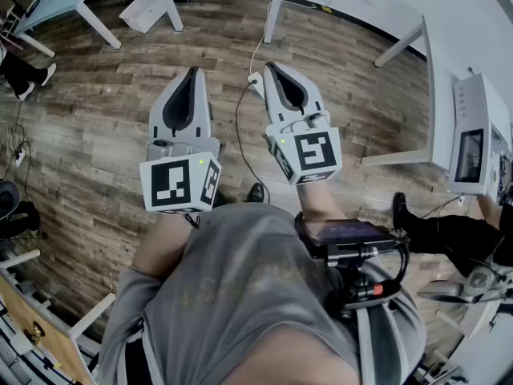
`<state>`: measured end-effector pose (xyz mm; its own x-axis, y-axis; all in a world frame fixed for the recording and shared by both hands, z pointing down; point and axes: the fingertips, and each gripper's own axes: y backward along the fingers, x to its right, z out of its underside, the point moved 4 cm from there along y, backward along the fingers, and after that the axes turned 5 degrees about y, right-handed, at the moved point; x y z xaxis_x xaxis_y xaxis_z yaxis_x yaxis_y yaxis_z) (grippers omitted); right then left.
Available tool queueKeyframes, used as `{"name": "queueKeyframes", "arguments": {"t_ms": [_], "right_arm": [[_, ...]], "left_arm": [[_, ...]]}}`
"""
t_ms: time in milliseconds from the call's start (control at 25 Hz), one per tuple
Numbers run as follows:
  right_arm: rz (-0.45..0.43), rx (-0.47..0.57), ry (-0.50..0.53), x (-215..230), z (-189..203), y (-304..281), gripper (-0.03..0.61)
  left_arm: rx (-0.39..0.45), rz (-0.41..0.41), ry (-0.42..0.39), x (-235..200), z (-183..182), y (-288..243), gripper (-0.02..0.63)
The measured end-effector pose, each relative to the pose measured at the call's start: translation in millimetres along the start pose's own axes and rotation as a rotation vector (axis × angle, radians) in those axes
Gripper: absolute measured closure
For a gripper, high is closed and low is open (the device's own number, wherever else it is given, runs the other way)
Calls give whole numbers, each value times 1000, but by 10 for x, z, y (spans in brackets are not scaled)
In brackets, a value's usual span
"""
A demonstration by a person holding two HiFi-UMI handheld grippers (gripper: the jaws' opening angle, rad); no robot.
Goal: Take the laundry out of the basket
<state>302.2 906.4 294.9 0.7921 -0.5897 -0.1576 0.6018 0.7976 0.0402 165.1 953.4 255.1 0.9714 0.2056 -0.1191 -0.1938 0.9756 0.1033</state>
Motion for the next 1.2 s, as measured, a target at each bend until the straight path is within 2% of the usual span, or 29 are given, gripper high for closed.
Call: {"name": "queueKeyframes", "arguments": {"t_ms": [320,560,680,920,1200], "right_arm": [[-30,-9,-40,282,229,88,572],[-51,0,-89,233,282,19,571],[-65,-10,-123,196,339,-86,571],[-48,-55,-122,113,447,-461,571],[-47,-48,-102,-138,369,-1316,571]], "left_arm": [[-43,-34,-20,244,200,-126,606],[-67,-62,-30,148,219,-101,606],[-67,-72,-22,12,238,-118,606],[-84,-70,21,-414,360,-292,606],[-51,-48,47,-1187,290,-697,606]]}}
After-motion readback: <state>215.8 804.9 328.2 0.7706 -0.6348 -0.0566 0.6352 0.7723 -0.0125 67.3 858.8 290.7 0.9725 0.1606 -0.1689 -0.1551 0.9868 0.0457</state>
